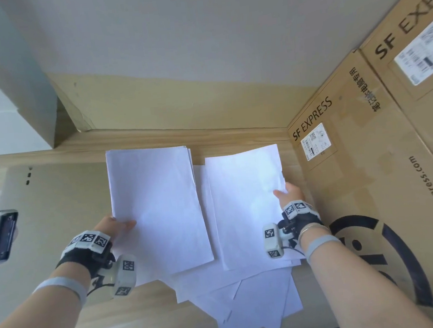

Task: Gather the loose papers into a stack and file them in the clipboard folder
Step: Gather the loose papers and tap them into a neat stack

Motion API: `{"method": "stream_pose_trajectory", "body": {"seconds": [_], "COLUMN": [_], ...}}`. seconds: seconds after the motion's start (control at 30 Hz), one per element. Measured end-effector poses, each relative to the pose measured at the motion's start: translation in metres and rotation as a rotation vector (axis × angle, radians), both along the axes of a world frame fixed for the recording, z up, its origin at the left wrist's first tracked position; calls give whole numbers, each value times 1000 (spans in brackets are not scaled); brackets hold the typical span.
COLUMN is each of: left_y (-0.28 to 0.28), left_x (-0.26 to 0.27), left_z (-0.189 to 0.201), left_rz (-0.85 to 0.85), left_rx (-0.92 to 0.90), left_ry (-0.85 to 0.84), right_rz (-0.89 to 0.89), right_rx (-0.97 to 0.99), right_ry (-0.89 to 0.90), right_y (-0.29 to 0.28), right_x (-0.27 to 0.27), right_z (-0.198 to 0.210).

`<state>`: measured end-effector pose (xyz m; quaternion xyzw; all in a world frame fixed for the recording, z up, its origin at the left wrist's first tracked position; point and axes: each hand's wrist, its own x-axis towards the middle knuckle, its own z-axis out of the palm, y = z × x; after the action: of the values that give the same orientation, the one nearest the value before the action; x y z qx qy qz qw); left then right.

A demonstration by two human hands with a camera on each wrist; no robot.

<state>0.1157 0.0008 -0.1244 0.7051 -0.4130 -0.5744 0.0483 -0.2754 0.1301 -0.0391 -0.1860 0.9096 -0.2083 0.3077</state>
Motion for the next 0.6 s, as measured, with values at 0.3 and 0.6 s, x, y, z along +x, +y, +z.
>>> {"method": "stream_pose_trajectory", "body": {"seconds": [0.3,0.6], "left_y": [-1,1], "left_x": [0,6], "left_z": [6,9], "left_rz": [-77,-105], "left_rx": [64,73], "left_ry": [-84,-117], "right_rz": [67,0], "right_rx": [-200,-124], "right_ry": [67,89], "right_y": [-8,4], "right_x": [-24,-6], "right_z": [25,-3]}}
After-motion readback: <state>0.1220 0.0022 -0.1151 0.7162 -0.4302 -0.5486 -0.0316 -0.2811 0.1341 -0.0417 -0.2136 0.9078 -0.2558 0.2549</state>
